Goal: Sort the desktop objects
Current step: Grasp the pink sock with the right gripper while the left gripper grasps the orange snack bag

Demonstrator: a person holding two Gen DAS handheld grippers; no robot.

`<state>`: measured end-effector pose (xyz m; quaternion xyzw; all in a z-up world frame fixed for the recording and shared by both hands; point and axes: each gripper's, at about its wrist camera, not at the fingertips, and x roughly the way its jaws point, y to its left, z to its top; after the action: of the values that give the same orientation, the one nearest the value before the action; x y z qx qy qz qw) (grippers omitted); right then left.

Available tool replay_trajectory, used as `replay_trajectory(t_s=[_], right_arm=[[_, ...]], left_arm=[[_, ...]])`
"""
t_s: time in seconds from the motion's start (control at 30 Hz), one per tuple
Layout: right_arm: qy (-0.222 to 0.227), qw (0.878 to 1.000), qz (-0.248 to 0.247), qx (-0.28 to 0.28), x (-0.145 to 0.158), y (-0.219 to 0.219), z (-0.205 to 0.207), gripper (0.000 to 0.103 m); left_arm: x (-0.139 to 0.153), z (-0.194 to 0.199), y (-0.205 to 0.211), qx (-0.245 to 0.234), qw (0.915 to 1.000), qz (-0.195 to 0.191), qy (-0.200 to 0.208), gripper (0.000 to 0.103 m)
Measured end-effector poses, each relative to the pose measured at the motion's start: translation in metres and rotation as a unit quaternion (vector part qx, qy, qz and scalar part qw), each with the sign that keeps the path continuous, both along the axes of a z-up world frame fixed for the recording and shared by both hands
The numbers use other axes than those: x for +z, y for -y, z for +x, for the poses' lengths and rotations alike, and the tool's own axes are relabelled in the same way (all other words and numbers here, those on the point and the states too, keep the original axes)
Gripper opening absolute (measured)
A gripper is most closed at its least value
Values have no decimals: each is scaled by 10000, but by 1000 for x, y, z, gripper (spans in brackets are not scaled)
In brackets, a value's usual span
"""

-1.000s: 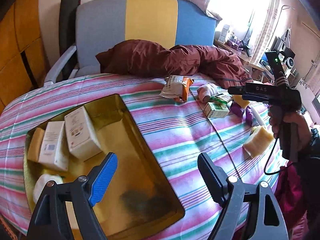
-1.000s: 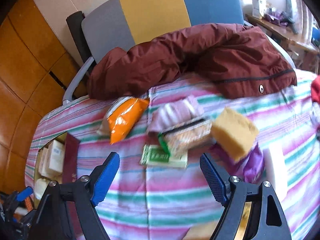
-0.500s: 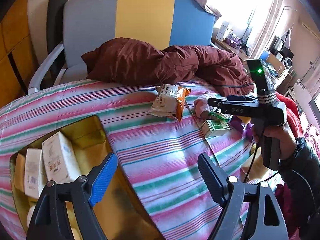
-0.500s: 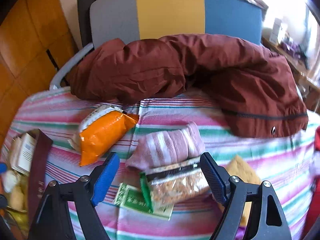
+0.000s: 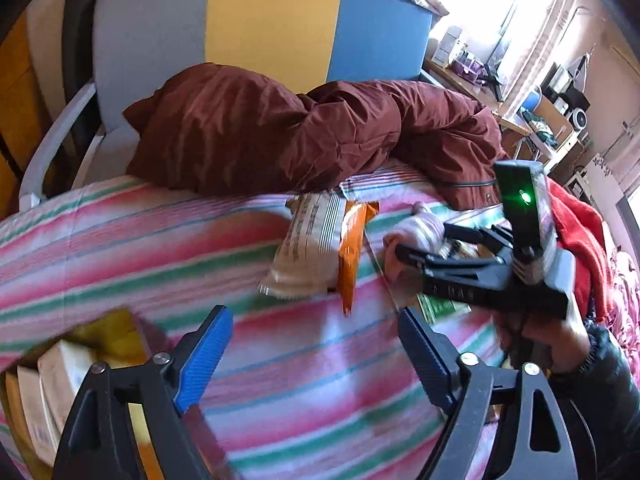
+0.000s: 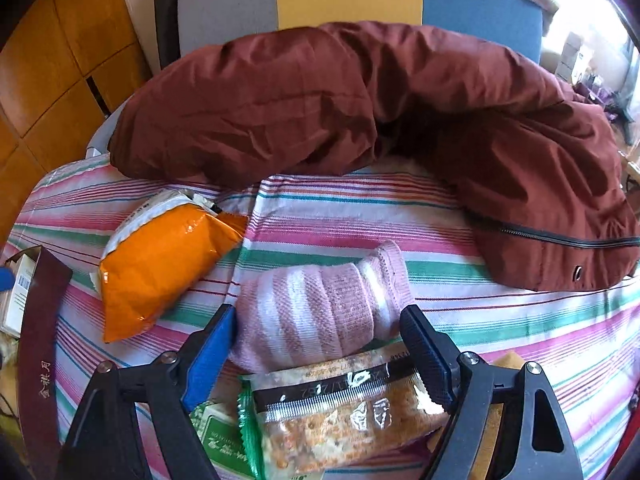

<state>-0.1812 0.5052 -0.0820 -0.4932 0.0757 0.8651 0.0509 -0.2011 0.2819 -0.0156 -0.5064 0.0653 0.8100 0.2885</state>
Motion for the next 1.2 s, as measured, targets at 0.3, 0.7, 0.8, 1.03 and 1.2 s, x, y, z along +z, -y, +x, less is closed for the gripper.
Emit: replay_trajectory(t_s=[0.3,0.7,0.8,1.03,1.2], right_arm=[[23,9997,-23,246,-3,3,-2,58],[28,9997,-90,234,-4,3,-2,58],[26,9997,-81,235,-4,2,-2,58],[-22,9997,13,259,-2,5,-2,52],[-53,9996,101,256,1,8,1,48]], left_arm=[[-32,-44,-38,-244,9991,-316,109,93],[-56,-67,-62,-491,9980,-310,253,92],[-62,-72,-64,-434,9979,-364,319,80],[-67,-60,-60,-430,9983,-317,234,60],[-61,-41,-40,-268,9990,-261,254,60]])
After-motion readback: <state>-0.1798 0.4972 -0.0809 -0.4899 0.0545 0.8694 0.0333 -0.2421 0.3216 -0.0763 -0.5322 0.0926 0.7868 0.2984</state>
